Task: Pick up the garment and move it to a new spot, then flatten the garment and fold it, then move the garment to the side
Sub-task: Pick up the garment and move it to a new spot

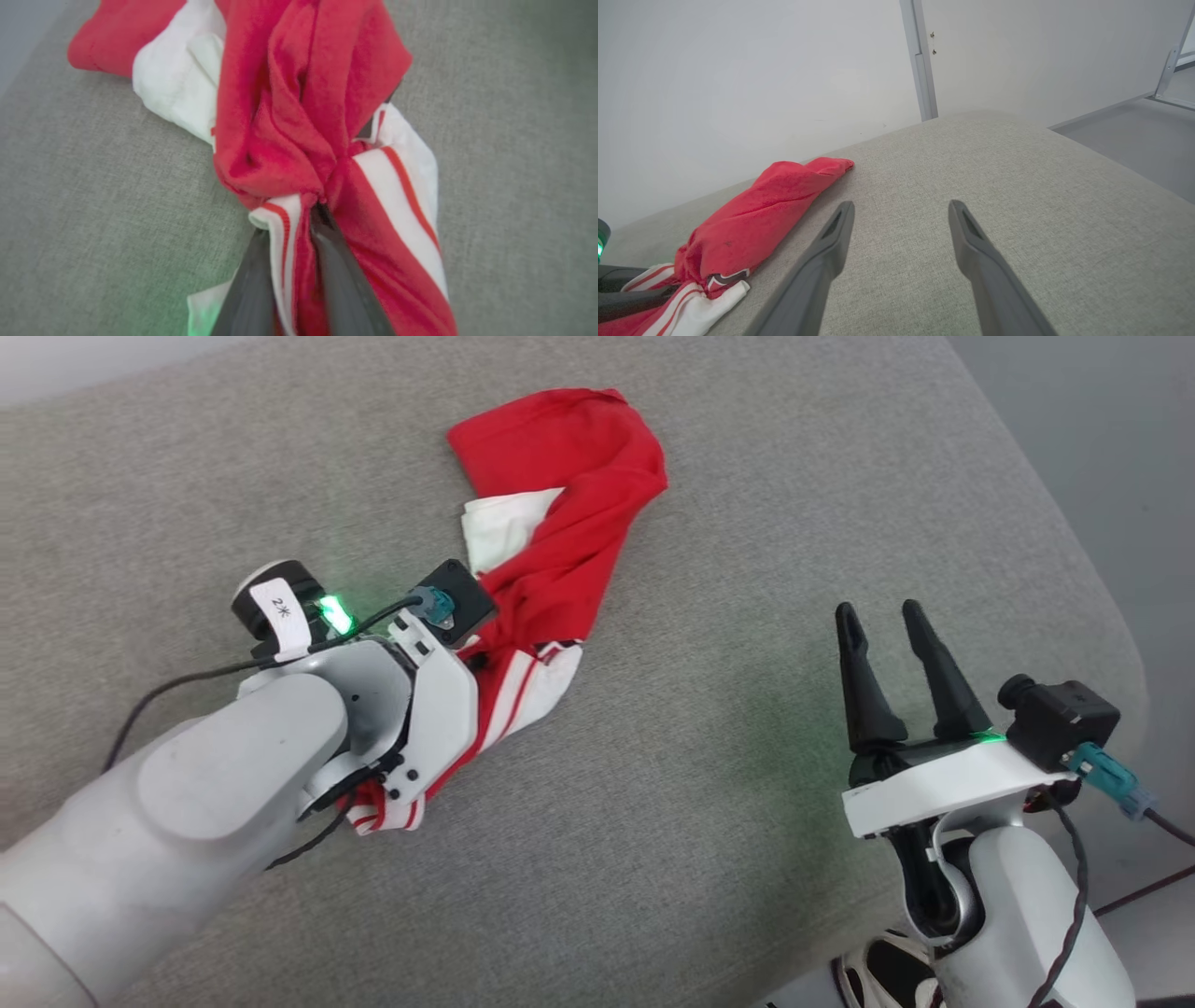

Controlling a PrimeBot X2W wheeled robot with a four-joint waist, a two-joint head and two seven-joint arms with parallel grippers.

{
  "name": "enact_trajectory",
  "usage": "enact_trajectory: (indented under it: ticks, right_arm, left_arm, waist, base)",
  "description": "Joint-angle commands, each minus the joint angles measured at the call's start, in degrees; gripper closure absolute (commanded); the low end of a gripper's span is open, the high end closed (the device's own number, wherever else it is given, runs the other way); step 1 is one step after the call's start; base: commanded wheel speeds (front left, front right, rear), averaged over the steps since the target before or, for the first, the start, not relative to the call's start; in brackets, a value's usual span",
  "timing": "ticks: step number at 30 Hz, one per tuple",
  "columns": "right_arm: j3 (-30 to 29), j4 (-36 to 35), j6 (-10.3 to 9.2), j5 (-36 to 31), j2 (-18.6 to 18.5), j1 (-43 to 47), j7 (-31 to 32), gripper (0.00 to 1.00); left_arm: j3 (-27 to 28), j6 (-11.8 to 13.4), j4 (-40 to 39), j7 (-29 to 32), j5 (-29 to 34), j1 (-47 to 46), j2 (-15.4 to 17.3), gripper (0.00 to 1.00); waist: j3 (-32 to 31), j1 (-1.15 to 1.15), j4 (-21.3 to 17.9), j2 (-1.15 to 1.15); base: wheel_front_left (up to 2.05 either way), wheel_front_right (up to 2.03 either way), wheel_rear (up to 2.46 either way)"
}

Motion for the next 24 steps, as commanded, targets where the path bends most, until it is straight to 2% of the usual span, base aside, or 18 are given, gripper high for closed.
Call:
enact_trajectory:
  ticks: [1,2,3,9,12,16,19,24]
  right_arm:
    - [-0.3,-0.2,-0.01,-0.5,0.2,-0.1,-0.3,0.0]
    - [-0.6,-0.2,0.0,-1.0,0.2,0.1,-0.3,0.0]
    - [-0.9,-0.1,0.0,-1.5,0.2,0.3,-0.3,0.0]
    - [-1.7,0.4,0.0,-4.3,0.0,1.7,-0.3,0.0]
    - [-1.6,0.6,-0.01,-5.4,-0.9,2.4,-0.3,0.0]
    - [-0.7,0.9,-0.01,-6.5,-2.6,2.6,-0.3,0.0]
    - [-0.3,1.1,-0.01,-6.9,-4.3,2.6,-0.3,0.0]
    - [-0.3,1.1,-0.01,-7.4,-6.3,2.9,-0.3,0.0]
  left_arm:
    - [-1.5,-0.6,0.7,-0.8,-0.9,0.9,-1.2,0.27]
    - [-1.3,-0.6,0.8,-1.9,-1.2,-0.1,-1.6,0.05]
    - [-1.1,-0.4,0.9,-3.2,-1.6,-1.0,-1.9,0.0]
    - [-0.9,-0.3,0.9,-11.7,-6.9,-3.1,-3.4,0.0]
    - [-0.9,-0.3,1.3,-16.2,-10.0,-2.8,-3.0,0.0]
    - [0.8,-0.3,3.8,-23.3,-14.2,1.8,-2.3,0.0]
    - [3.7,0.6,6.6,-29.3,-18.1,7.1,-3.0,0.0]
    - [7.4,2.2,10.0,-32.7,-20.3,14.9,-3.7,0.0]
  waist:
    - [-0.5,0.0,0.9,0.0]
    - [-1.0,0.0,1.4,0.0]
    - [-1.4,0.0,2.1,0.0]
    - [-5.4,0.0,6.8,0.0]
    - [-7.3,0.0,9.3,0.0]
    - [-9.6,0.0,12.4,0.0]
    - [-11.0,0.0,14.6,0.0]
    - [-12.4,0.0,17.7,0.0]
  base:
    - [0.0,0.0,0.0]
    - [0.0,0.0,0.0]
    - [0.0,0.0,0.0]
    - [0.0,0.0,0.0]
    - [0.0,0.0,0.0]
    - [0.0,0.0,0.0]
    - [0.0,0.0,0.0]
    - [0.0,0.0,0.0]
